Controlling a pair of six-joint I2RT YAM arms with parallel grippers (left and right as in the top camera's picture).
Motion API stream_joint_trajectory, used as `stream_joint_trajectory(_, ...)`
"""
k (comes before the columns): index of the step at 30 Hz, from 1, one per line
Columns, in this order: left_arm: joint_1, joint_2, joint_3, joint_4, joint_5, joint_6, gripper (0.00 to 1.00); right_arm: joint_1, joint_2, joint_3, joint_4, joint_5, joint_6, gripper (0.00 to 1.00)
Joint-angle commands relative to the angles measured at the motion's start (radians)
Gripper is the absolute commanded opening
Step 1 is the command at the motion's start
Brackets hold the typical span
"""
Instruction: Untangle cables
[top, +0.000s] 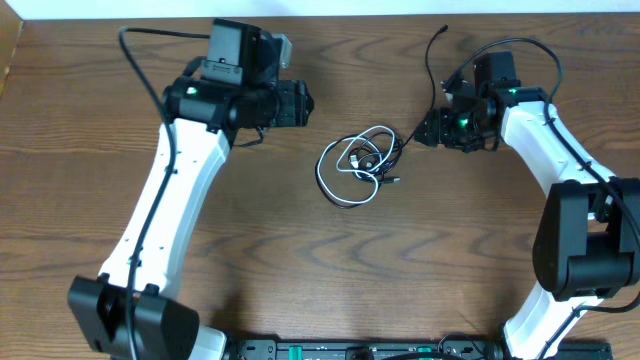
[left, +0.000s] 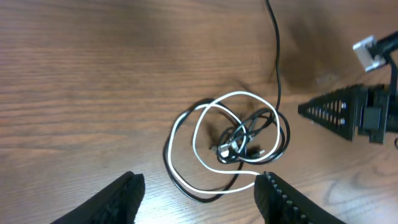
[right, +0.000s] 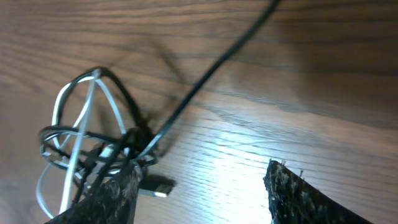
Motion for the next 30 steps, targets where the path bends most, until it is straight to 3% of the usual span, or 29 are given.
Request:
stream_joint_trajectory(1,-0.026,0.04,0.017,-0.003,0.037,0.01,0.58,-0.019,-0.012,0.011,0.0,0.019,0.031,0.62)
stream_joint_trajectory(7,-0.085,0.148,0.016,-0.002,0.113,0.021,0.52,-0.023,-0.012,0.01,0.003,0.018,0.031,0.63)
stream_joint_trajectory(13,-0.144,0.262,0.016,0.02,0.208,0.163,0.51,-0.023,-0.012,0.01,0.003,0.019,0.027,0.64)
stream_joint_trajectory(21,-0.17,0.417,0.016,0.178,0.181,0.208,0.5,-0.023,-0.012,0.01,0.003,0.019,0.019,0.66)
stream_joint_trajectory(28,-0.17,0.491,0.016,0.199,0.139,0.209,0.49,-0.018,-0.012,0.01,0.003,0.019,0.019,0.67)
stream_joint_trajectory(30,-0.17,0.502,0.016,0.2,0.137,0.209,0.42,-0.014,-0.012,0.01,0.008,0.019,0.02,0.67)
